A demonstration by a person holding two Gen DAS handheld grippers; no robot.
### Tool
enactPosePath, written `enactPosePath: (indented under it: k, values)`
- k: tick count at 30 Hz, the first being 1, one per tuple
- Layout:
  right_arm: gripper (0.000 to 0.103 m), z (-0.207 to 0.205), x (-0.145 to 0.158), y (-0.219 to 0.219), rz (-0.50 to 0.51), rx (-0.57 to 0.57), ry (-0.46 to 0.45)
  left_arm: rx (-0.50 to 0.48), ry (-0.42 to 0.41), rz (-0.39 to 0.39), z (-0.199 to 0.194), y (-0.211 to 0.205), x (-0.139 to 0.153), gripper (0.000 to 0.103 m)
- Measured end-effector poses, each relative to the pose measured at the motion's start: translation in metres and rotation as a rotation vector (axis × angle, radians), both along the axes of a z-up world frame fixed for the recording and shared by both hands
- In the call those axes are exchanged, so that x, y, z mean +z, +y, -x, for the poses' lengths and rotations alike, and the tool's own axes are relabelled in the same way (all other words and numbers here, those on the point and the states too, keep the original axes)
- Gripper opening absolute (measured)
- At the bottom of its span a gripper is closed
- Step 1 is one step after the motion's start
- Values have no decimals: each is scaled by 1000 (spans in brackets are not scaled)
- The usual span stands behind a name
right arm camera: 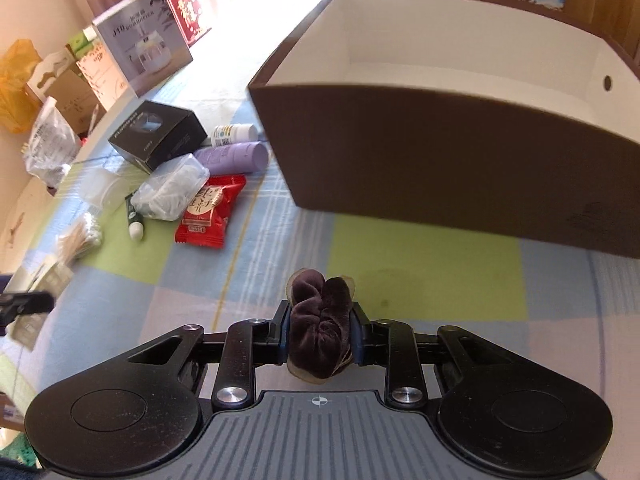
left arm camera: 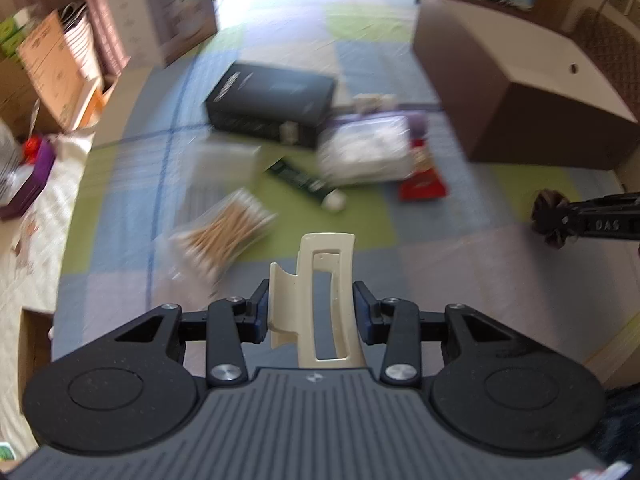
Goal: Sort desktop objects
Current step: 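Carry both items into the brown box and open both tools to release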
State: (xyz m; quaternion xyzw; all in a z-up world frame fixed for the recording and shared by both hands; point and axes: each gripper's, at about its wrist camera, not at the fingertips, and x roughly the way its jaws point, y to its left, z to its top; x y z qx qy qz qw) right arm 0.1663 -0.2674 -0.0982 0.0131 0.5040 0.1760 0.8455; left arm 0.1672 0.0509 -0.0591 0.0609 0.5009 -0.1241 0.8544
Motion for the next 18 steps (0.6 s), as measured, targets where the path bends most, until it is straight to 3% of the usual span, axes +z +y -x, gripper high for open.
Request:
enactPosePath:
  k: [11,18]
  values:
    - [25,6,62,-78,-61,-51,-113,-227,-136,153,-28,-124,52,36]
    - [26,-13,102,-129,-51,-107,-237,-311,-207,193,-53,-199,71,36]
